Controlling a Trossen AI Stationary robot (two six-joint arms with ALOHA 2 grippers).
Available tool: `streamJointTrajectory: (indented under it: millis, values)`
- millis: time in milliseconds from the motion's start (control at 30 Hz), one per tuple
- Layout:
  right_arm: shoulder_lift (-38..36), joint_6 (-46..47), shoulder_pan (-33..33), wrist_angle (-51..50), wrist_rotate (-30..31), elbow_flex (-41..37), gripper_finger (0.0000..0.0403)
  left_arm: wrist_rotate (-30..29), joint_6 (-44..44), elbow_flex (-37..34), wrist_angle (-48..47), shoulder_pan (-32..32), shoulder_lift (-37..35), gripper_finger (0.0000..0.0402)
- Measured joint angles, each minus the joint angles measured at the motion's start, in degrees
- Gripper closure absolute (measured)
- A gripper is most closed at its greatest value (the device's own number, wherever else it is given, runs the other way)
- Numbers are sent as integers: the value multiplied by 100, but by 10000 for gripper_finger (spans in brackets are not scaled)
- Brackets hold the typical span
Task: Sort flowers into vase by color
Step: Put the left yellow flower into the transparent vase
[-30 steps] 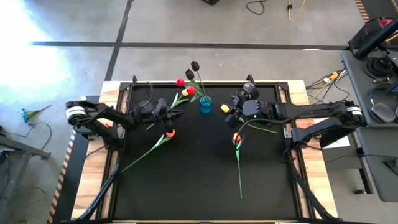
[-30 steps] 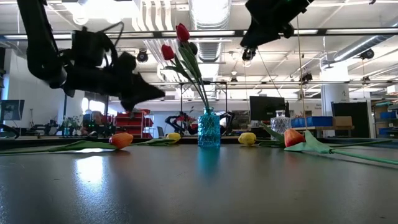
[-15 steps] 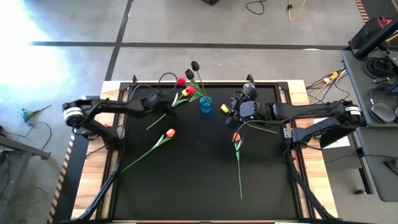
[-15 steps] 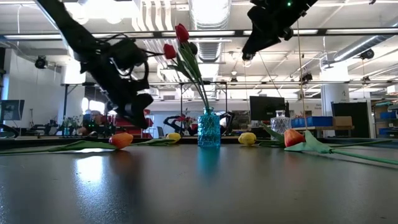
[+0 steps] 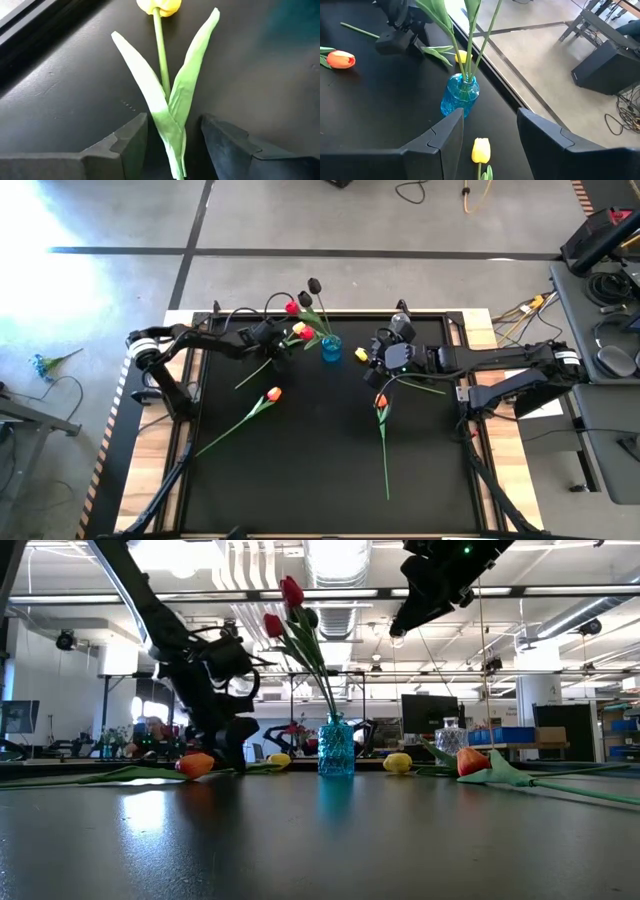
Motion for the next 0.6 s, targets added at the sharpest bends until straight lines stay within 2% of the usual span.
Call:
streamJointTrajectory:
  millis: [133, 300, 433, 600]
  values:
    - [0, 16, 0, 8, 0, 0, 225, 44, 38, -94, 23, 0, -43, 273]
    - [-2, 72, 0, 24, 2, -1, 225, 86, 325, -194, 14, -4, -109, 382]
    - [-7, 59, 0, 22, 2, -2, 225, 31, 410, -215, -178, -1, -244, 389]
    - [-19, 38, 0, 9, 2, -2, 225, -106, 360, -266, -895, 9, -798, 398]
